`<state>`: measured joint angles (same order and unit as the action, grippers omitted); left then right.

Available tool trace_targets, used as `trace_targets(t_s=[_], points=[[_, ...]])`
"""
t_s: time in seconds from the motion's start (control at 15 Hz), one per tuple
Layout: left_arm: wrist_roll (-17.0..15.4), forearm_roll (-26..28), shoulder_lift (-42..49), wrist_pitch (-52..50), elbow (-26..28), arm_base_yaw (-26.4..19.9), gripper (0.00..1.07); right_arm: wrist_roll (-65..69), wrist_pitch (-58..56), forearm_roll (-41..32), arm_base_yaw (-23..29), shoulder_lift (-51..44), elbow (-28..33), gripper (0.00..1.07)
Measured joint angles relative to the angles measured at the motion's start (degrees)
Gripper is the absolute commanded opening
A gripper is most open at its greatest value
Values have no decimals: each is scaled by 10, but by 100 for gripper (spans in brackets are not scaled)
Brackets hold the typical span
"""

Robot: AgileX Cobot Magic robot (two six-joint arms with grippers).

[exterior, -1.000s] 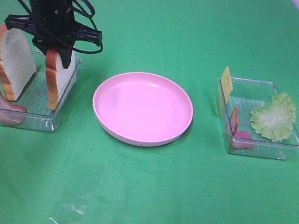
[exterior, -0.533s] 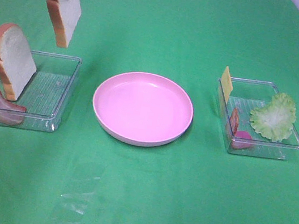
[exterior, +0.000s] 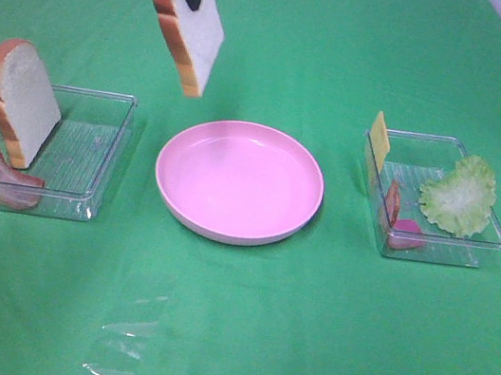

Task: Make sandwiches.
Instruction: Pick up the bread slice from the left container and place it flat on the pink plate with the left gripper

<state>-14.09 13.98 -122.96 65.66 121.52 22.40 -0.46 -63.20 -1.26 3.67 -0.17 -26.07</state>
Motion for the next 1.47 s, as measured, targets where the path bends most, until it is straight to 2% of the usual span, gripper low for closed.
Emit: trace_targets(t_s=[0.07,0.13,0.33,0.47,1.13,1.2,1.27,1.33,1.4,1.47], points=[[16,32,-21,-9,0,10,14,0,0,0,0,0,0,96],[45,77,-57,-26,0,31,14,0,0,0,0,0,0,96],[69,120,-97,-49,0,53,14,0,0,0,0,0,0,96],[73,144,-119,-58,0,58,14,0,0,0,0,0,0,96],[61,164,-156,-60,0,58,15,0,0,0,0,0,0,96],[61,163,-156,-60,0,58,22,0,0,0,0,0,0,96],[61,160,-156,-60,0,58,35,0,0,0,0,0,0,96],[61,146,-156,-54,0,58,65,0,0,0,0,0,0,96],[61,146,-156,-54,0,58,65,0,0,0,0,0,0,96],[61,138,-156,-48,0,58,92,0,0,0,0,0,0,96]])
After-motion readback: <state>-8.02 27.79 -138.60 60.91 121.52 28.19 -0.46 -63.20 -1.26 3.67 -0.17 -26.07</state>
